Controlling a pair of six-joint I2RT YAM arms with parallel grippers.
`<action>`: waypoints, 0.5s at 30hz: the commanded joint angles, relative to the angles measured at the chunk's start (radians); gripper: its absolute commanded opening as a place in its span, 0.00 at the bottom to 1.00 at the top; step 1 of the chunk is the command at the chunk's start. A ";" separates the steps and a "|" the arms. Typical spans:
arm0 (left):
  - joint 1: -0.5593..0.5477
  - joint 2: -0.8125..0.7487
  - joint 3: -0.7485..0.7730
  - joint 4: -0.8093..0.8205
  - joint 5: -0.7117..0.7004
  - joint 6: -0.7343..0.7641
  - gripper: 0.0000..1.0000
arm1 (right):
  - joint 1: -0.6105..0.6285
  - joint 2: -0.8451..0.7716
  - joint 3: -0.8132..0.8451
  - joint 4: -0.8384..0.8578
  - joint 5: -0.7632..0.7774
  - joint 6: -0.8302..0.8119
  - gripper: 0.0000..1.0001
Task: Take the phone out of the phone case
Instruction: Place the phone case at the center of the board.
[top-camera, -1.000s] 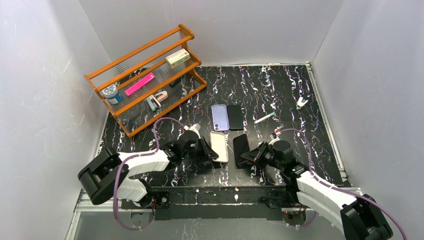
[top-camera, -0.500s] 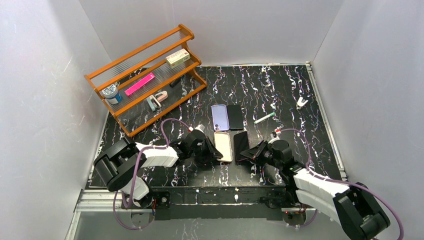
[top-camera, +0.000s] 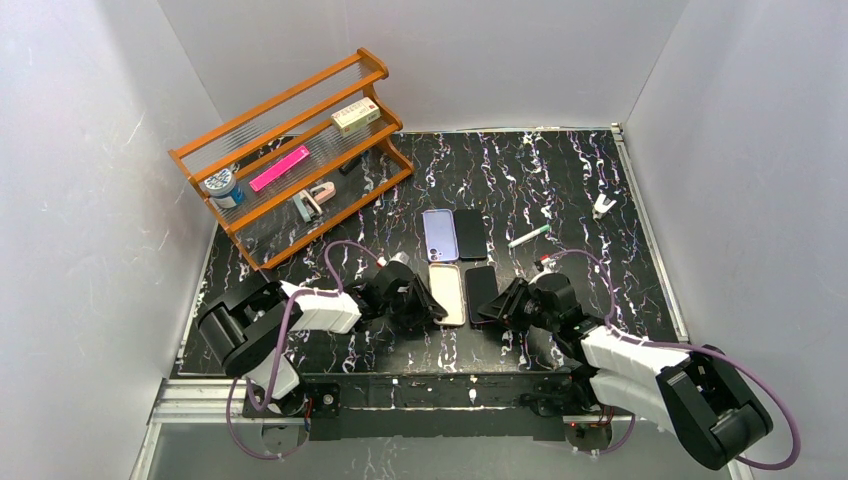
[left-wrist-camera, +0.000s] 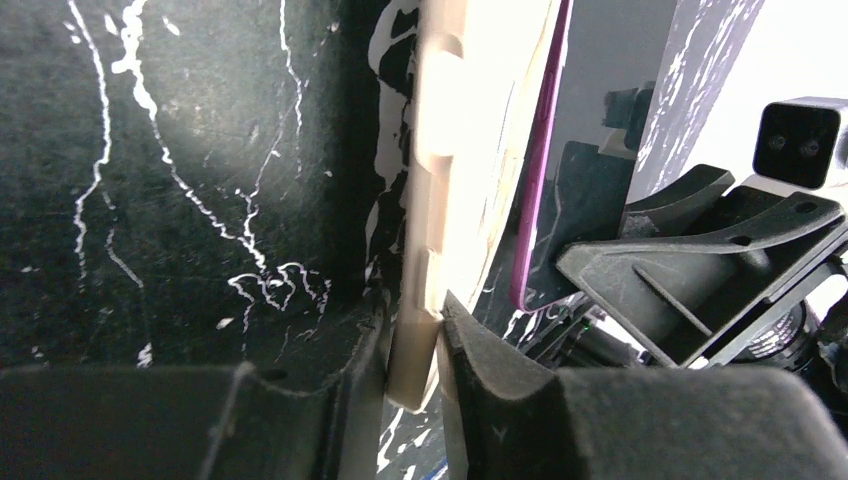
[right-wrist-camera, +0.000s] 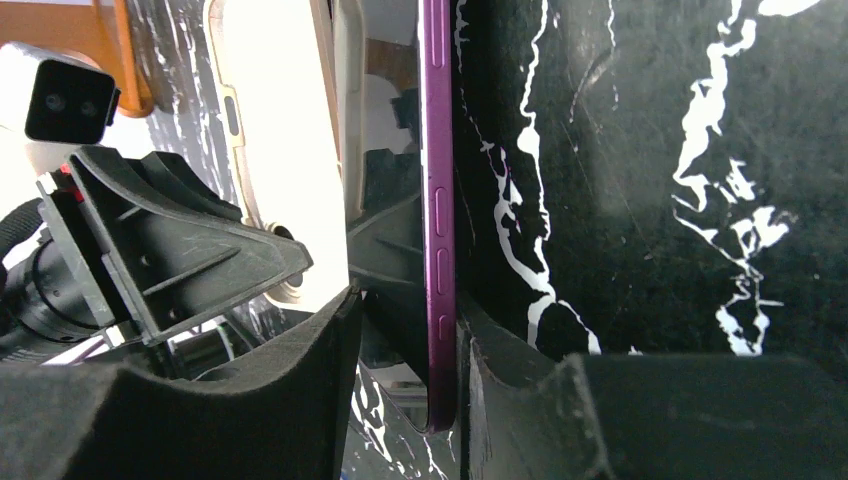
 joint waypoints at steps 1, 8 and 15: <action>-0.002 0.026 0.020 -0.070 -0.038 -0.001 0.26 | -0.003 0.010 0.089 -0.113 0.045 -0.104 0.45; -0.003 0.008 0.068 -0.248 -0.101 0.010 0.48 | -0.002 -0.019 0.131 -0.252 0.066 -0.164 0.62; -0.003 -0.001 0.123 -0.405 -0.177 0.015 0.64 | -0.001 -0.036 0.174 -0.393 0.053 -0.183 0.81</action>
